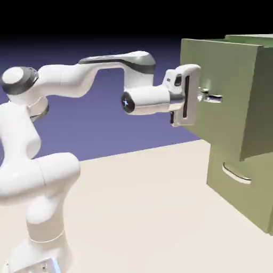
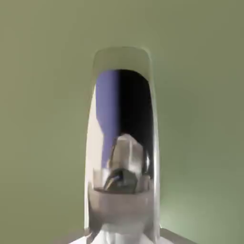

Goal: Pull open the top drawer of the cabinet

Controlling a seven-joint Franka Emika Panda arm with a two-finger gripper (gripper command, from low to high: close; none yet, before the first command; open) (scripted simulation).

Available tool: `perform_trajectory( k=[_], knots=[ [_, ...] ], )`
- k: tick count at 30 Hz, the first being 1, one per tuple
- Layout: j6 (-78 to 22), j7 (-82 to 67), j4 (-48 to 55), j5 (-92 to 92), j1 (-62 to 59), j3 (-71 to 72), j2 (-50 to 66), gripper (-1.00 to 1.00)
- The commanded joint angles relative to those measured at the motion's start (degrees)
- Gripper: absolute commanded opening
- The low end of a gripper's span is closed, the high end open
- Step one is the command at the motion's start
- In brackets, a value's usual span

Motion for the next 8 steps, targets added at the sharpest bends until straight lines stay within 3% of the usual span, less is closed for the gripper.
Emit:
perform_trajectory(
  k=[1,5,8],
  knots=[
    [0.0,0.3,-1.9,-0.8,2.1,-1.4,0.9,-1.0],
    [-0.2,3.3,-8.8,-4.0,8.8,-6.2,6.3,-1.0],
    [-4.5,9.5,-8.6,-3.2,3.8,-4.2,12.4,-1.0]
  ],
)
